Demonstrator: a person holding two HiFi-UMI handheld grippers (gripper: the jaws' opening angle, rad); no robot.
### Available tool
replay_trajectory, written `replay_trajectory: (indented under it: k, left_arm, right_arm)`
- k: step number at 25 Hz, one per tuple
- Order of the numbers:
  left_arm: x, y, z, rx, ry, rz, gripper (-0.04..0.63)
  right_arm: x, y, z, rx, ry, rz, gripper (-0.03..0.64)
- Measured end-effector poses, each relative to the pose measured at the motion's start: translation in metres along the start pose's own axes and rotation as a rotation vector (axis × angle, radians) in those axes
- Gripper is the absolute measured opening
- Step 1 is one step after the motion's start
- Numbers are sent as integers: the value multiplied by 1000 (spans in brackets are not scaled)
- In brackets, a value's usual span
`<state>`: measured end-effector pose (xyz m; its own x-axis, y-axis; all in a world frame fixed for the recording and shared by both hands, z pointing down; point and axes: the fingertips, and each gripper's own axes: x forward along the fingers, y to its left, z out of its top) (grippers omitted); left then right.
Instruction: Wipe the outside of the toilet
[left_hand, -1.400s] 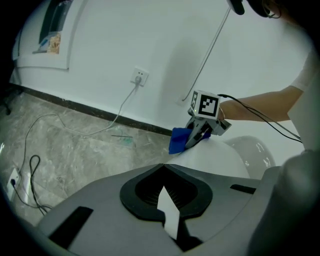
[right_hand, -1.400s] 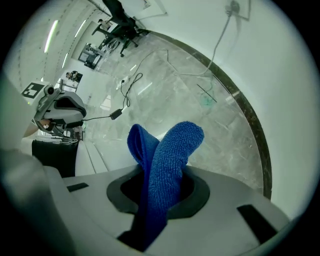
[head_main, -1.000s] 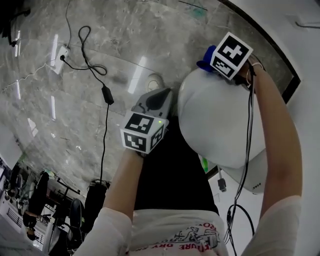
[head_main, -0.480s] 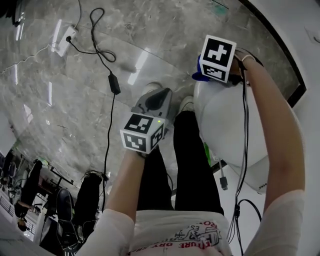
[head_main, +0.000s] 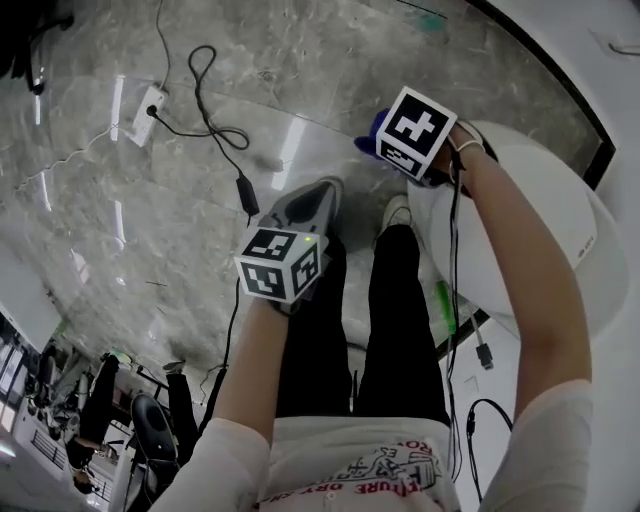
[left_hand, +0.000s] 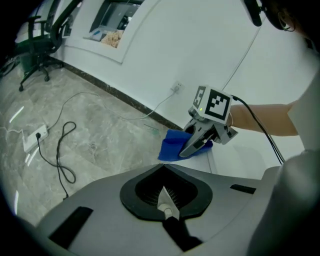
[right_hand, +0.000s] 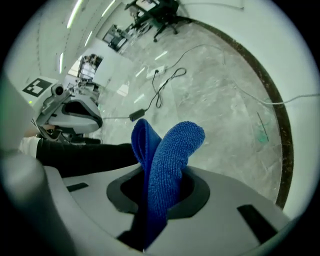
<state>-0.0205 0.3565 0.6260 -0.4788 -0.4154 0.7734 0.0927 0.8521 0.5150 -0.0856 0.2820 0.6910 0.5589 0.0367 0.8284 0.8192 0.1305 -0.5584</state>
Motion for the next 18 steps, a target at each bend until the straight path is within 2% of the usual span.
replay_trajectory:
  k: [4, 7, 12, 18]
  left_arm:
    - [-12, -9, 41, 122, 19, -34, 8]
    - [-15, -39, 72, 227, 38, -73, 8]
    - [-9, -112, 111, 445, 67, -165, 8]
    - [-1, -224, 99, 592, 118, -267, 8]
  right_arm:
    - [-56, 4, 18, 179, -261, -67, 72]
    - [-103, 5, -3, 268, -359, -146, 72]
    - [-167, 11, -67, 458, -546, -264, 72]
    - [-209, 41, -182, 752, -831, -334, 72]
